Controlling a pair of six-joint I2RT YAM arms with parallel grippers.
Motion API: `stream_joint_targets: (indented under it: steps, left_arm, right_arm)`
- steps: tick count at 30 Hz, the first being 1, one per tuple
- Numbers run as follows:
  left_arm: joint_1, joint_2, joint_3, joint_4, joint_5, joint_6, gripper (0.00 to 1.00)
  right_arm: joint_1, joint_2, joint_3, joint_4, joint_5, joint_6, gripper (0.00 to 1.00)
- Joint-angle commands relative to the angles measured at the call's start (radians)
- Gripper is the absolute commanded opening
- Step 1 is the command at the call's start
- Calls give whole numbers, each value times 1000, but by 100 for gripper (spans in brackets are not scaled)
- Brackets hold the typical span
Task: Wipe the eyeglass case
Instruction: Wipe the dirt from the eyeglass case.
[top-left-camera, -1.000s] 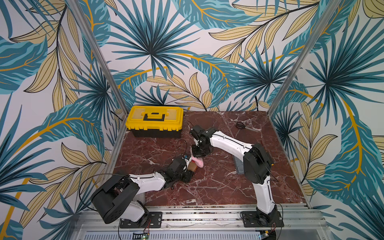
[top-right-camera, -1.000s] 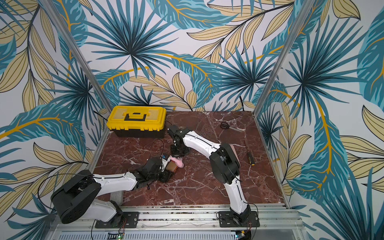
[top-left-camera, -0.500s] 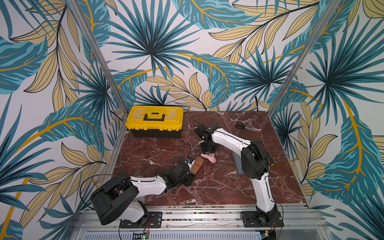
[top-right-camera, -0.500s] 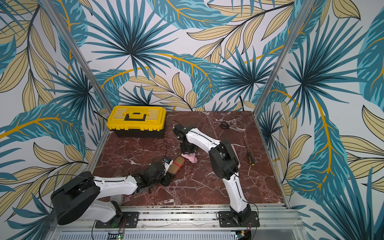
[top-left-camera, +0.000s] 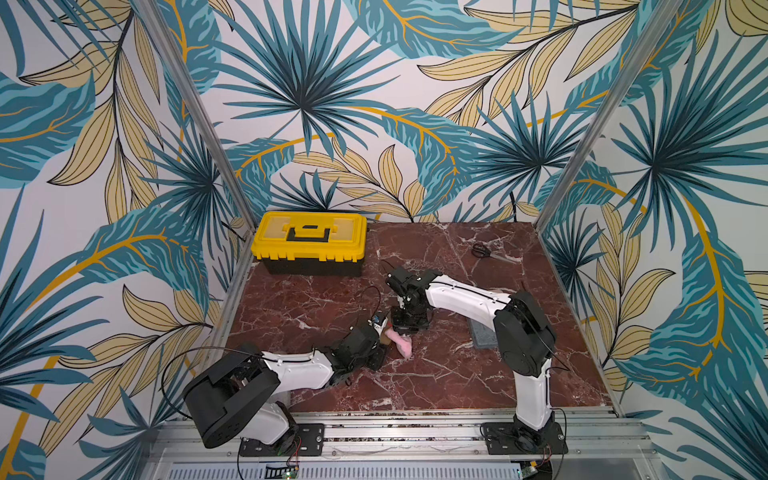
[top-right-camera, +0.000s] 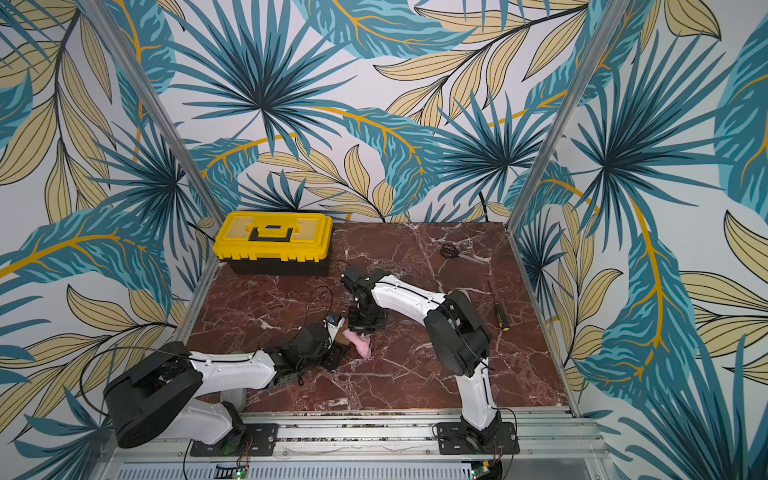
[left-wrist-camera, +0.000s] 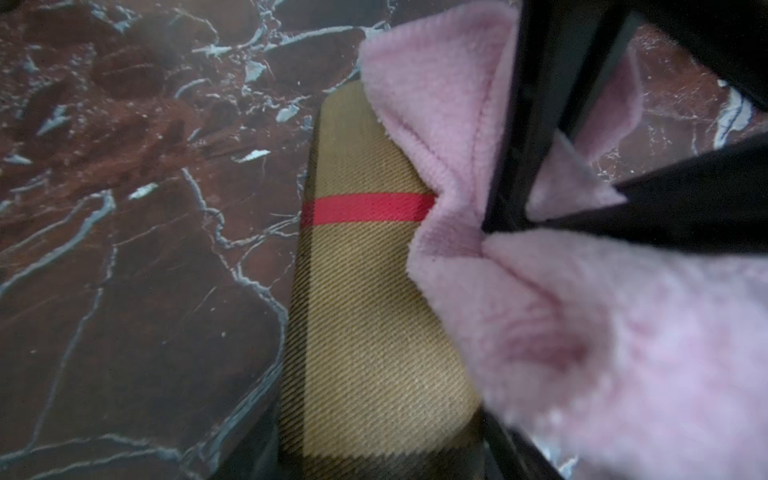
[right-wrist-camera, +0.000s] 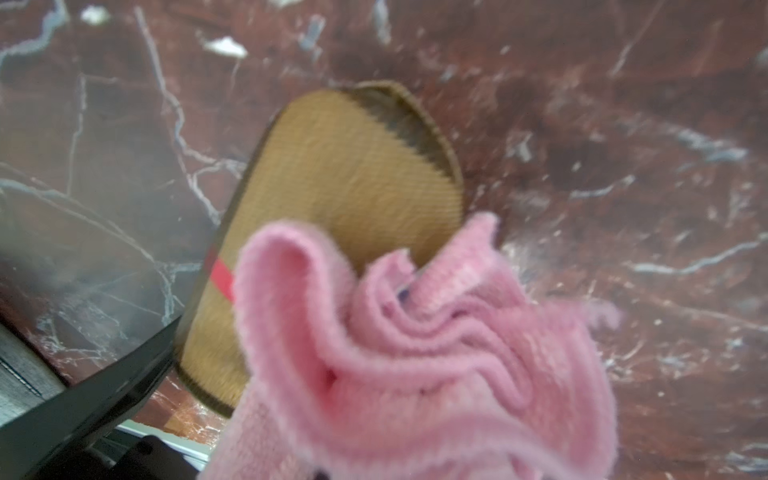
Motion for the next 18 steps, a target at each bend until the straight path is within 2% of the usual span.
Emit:
stream_joint_targets:
  steps: [1, 3, 5, 9, 15, 18]
  left_arm:
    - [-12, 6, -22, 43, 31, 14, 51]
    - [-15, 3, -29, 47, 30, 12, 51]
    - [-17, 0, -34, 49, 30, 8, 50]
    - [-20, 4, -42, 63, 19, 2, 50]
    - [-32, 9, -40, 70, 3, 11, 50]
    - [-36, 5, -43, 75, 3, 14, 50]
  right_arm:
    - [-77, 123, 106, -48, 225, -72, 0]
    - [-80, 145, 185, -105, 378, -124, 0]
    - [-75, 141, 225, -122, 394, -151, 0]
    - [-20, 120, 229, -134, 279, -151, 0]
    - [47, 88, 112, -25, -5, -67, 0]
    - [12, 139, 153, -76, 95, -132, 0]
